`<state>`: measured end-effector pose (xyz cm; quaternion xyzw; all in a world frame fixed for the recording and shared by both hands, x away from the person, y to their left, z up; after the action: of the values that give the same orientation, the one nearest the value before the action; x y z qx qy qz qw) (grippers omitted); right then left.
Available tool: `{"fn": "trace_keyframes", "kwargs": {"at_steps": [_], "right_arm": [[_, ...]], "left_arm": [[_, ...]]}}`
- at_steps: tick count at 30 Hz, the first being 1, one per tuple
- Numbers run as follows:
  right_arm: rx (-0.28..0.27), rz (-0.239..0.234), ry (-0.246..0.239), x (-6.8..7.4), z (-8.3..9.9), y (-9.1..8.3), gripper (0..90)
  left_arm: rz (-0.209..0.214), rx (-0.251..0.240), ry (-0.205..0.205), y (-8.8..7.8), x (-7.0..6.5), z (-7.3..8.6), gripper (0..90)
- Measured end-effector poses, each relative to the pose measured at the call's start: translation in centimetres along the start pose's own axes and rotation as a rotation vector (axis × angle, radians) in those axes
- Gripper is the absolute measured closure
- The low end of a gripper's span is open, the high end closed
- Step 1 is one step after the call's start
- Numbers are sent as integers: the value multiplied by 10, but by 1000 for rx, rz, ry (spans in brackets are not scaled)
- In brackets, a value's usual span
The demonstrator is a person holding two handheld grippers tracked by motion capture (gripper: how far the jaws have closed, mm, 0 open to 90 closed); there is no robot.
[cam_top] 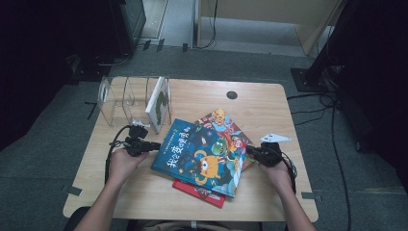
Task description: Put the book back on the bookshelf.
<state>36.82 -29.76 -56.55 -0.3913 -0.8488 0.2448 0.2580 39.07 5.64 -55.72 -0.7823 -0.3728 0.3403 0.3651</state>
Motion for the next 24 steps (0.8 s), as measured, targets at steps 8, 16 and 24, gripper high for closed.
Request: {"fn": "trace_keyframes", "kwargs": {"at_steps": [8,16,24], "right_arm": [[-5,29,31,-4,-7,7,900],[-4,11,37,-7,-13,13,900],[-14,6,16,-11,-19,19,900]], "left_arm": [[-11,4,8,-4,-5,8,871],[-10,4,-2,-6,-7,13,864],[-16,0,8,-8,-10,17,849]]}}
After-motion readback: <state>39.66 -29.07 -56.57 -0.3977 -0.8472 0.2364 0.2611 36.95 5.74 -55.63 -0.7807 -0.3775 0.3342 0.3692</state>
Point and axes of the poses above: each handheld gripper's, and its own axes: y roughly forward along the jaws, z roughly out of its underside, x roughly to its left, the point moved 10 cm from there along y, roughly forward along the jaws, and after that the axes turned 6 degrees about -z, right-handed, at the moved point
